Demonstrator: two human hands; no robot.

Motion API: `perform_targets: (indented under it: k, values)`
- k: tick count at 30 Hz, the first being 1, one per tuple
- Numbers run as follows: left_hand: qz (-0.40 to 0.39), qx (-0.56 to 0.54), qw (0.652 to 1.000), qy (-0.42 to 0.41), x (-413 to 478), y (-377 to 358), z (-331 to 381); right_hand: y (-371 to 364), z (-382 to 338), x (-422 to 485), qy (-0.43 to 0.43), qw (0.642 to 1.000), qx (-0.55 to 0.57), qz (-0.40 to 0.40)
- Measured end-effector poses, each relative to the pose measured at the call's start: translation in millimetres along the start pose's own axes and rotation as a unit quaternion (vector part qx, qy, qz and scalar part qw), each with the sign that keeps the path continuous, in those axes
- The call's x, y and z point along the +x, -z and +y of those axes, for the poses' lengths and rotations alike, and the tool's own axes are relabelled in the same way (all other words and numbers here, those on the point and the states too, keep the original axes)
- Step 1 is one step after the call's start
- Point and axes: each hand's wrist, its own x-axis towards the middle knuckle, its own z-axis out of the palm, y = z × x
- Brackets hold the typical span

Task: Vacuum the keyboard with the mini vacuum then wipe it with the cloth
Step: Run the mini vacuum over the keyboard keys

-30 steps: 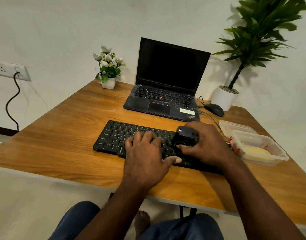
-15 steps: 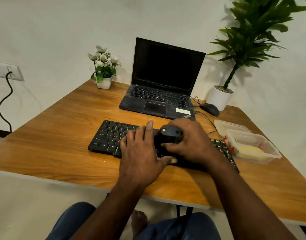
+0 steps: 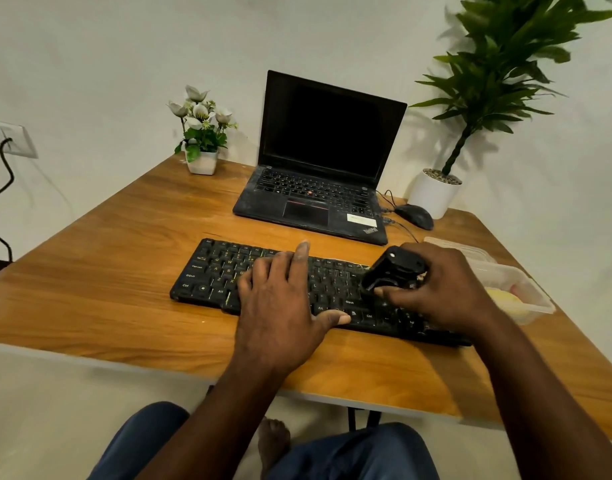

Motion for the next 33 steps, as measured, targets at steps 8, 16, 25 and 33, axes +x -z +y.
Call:
perform_targets:
  k: [8,16,25,33]
  values:
    - [-0.002,-0.003,1.000,0.005,0,1,0,-23,-9,-7,0.039,0.998,-0.038,-0.016]
    - [-0.010,0.006,1.000,0.006,1,0,1,7,-4,-11,-0.019,0.999,0.025,-0.017]
    - [-0.007,0.004,1.000,0.002,1,0,-1,-18,-15,48,-0.026,0.997,-0.040,-0.061]
    - [-0.005,0.001,1.000,0.001,0,-1,-2,-4,-21,50,-0.034,0.980,0.011,-0.197]
